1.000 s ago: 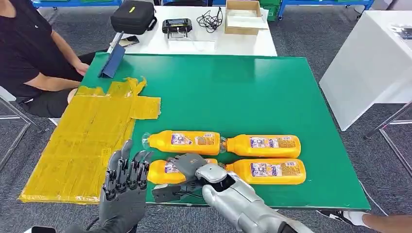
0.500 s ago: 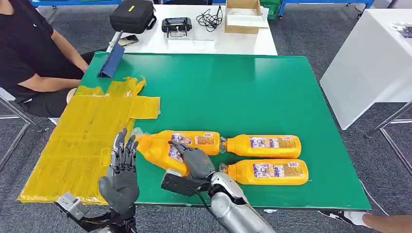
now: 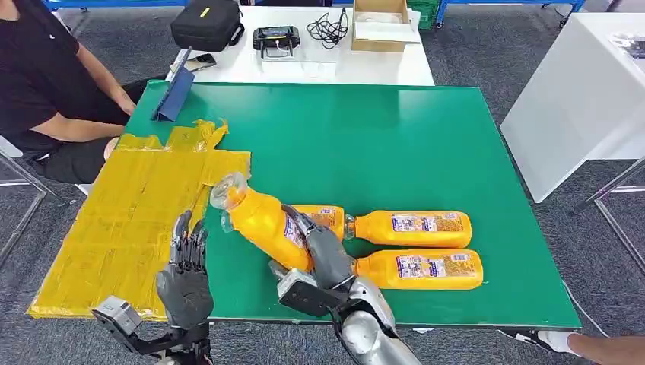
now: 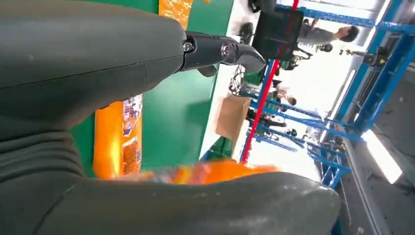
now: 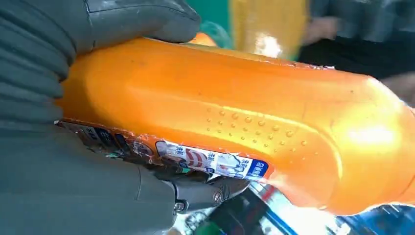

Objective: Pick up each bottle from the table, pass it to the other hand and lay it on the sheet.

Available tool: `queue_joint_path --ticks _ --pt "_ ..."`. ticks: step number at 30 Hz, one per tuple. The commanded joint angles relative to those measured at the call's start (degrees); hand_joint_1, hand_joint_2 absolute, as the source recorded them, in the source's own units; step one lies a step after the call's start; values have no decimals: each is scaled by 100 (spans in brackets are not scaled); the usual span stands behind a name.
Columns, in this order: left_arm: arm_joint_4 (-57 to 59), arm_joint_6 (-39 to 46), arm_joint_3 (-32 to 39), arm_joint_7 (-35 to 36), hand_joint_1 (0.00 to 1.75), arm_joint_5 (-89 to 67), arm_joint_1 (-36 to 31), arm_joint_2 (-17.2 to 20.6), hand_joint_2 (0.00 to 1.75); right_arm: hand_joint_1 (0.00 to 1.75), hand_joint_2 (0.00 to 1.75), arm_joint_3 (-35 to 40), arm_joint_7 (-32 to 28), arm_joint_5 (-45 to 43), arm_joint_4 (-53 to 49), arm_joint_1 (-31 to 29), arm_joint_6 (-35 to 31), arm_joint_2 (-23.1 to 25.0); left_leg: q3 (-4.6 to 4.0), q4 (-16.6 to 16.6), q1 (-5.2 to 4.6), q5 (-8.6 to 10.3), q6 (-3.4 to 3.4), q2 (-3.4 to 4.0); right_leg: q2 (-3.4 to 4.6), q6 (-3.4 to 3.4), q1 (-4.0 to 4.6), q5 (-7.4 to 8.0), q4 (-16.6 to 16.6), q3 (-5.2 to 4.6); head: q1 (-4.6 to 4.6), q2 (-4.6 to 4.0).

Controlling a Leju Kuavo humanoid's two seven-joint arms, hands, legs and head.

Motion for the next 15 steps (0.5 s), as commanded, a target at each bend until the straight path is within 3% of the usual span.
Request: queue_joint_path --ticks 1,9,15 --pt "334 26 187 -2 0 88 -66 -128 175 175 175 83 -100 -25 -569 159 60 -173 5 -8 -4 3 6 -6 -7 2 -3 1 -6 6 -2 0" --pt "385 -270 84 55 0 237 -82 -40 175 175 175 378 -118 83 -330 8 267 -167 11 -13 -4 2 8 -3 -4 2 -3 2 -9 11 0 0" --pt "458 -914 -72 104 0 454 -116 6 175 175 175 916 65 448 780 -370 483 83 15 -17 -3 3 7 6 6 1 -3 4 -10 13 -2 0"
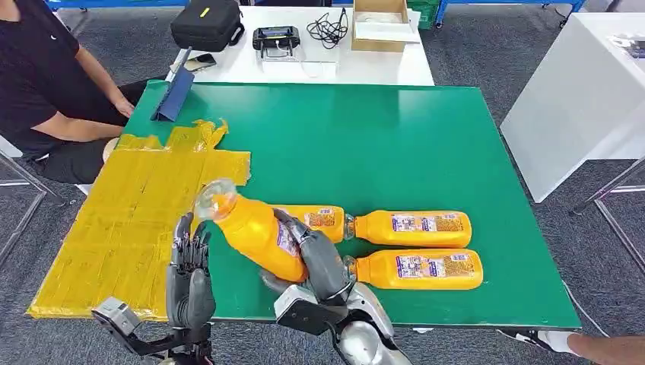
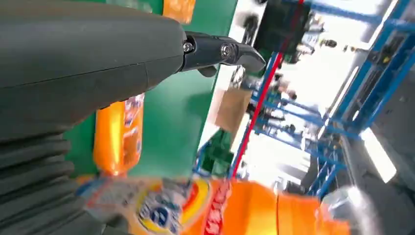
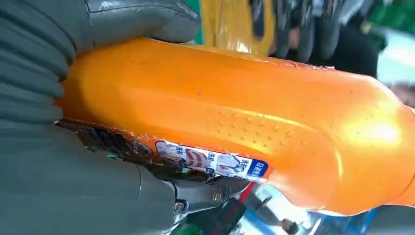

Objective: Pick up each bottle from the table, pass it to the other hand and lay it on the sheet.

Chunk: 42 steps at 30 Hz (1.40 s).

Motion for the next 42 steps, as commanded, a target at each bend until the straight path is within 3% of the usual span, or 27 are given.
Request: queue_joint_path --ticks 1,12,23,24,42 --pt "423 -701 -151 67 0 256 -144 68 175 175 175 780 137 267 1548 -632 212 151 14 -13 -4 3 5 5 4 1 -3 4 -9 9 0 0" --pt "499 -992 -301 17 0 333 -261 89 175 175 175 1499 -18 698 3003 -739 275 562 18 -18 -4 4 7 -2 -3 1 -2 2 -12 14 0 0" --pt "554 -947 -339 -75 7 167 -301 116 175 175 175 1578 -85 715 3037 -757 251 574 15 -13 -2 5 6 -21 -22 1 1 -1 -12 10 0 0" --pt "554 -947 -339 -75 175 167 -301 116 175 175 175 1578 -85 715 3037 -757 251 574 20 -21 -3 8 8 -27 -28 1 0 -1 -19 17 -2 0" --pt "284 -870 -349 -494 175 -469 -214 87 175 175 175 1059 -89 579 1786 -484 7 308 12 -13 -4 6 8 -24 -25 2 0 -2 -12 6 -2 0"
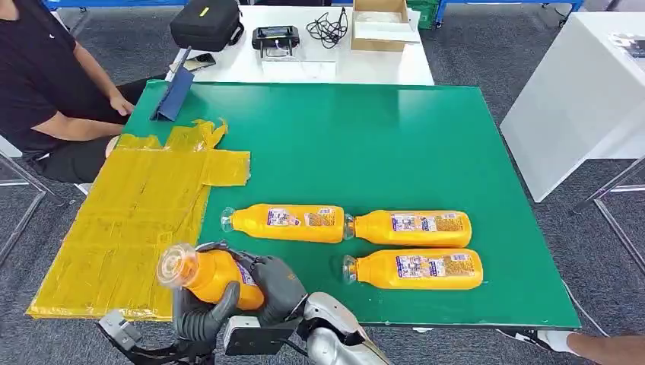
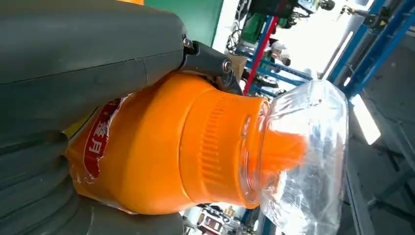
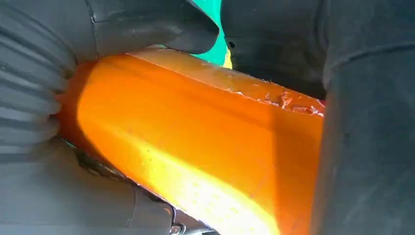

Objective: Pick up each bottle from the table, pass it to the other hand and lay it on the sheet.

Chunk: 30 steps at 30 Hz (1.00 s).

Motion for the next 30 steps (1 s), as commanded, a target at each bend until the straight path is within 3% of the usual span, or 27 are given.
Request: queue_joint_path --ticks 1,5,30 --pt "-96 204 -346 -125 175 -520 -283 72 175 175 175 -67 8 -19 -585 294 -140 -237 2 -7 -2 5 7 -28 -29 2 0 -3 -8 11 0 0" --pt "-455 687 -425 -125 175 -963 -300 122 175 175 175 -257 13 -47 -1108 378 -128 -356 -3 -1 -1 2 11 -34 -36 3 0 -5 -4 9 0 0" --pt "-455 687 -425 -125 175 -963 -300 122 175 175 175 -257 13 -47 -1108 378 -128 -356 3 -9 -1 3 6 -15 -16 1 -1 0 -8 9 0 0"
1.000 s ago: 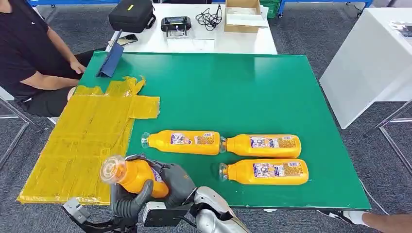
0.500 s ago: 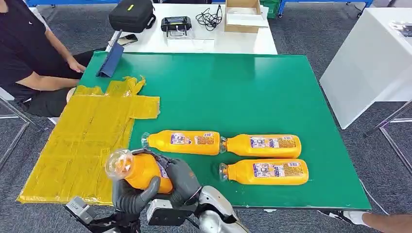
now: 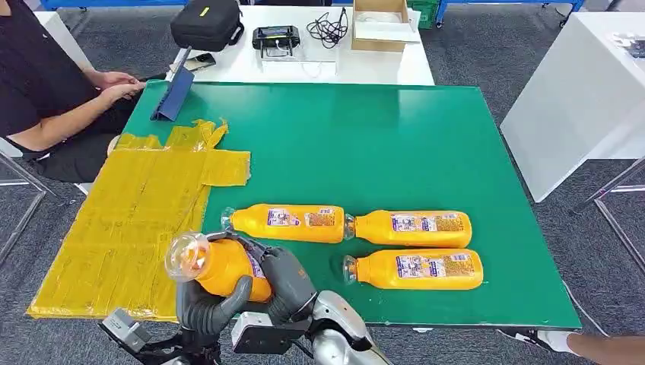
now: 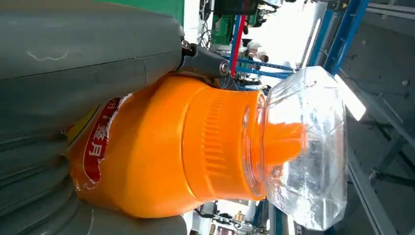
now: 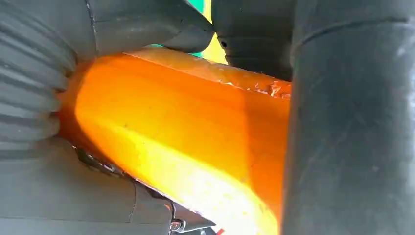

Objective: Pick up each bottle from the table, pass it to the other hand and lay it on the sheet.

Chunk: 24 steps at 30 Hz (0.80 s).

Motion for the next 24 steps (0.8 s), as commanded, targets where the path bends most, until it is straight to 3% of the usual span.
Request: queue_joint_path --ticks 1,13,14,15,16,17,24 --pt "83 9 -76 22 175 -8 -196 122 175 175 175 62 15 4 -6 -24 41 -177 12 -14 -3 5 9 -17 -18 2 -2 0 -12 15 0 0" --pt "83 9 -76 22 175 -8 -196 122 175 175 175 62 15 4 -6 -24 41 -177 11 -13 -3 5 8 -17 -18 2 -1 0 -12 15 0 0" --pt "178 729 644 742 175 -728 -344 147 175 0 175 -141 -122 -151 -150 -147 -670 -238 5 -8 -2 3 6 -14 -14 2 -1 0 -7 9 0 0" --pt "1042 3609 1293 1354 175 -3608 -1021 500 175 0 175 -296 89 -624 -506 -635 -295 -634 9 -12 -4 4 8 -16 -17 2 -2 0 -10 13 0 0" --pt "1417 4970 1776 776 175 -5768 -1272 533 175 0 175 -519 166 -698 -681 -756 4 -734 4 -12 -6 12 6 -16 -17 1 -5 7 -9 7 -2 0" --pt "1700 4970 2211 254 175 -7243 -1459 414 175 0 175 -710 175 -660 -757 -770 208 -732 6 -20 -7 23 7 -25 -26 0 -6 15 -18 12 -2 0" --pt "1700 4970 2211 254 175 -7243 -1459 414 175 0 175 -710 175 -660 -757 -770 208 -732 0 -15 -11 19 6 -30 -28 1 -10 8 -9 12 2 0"
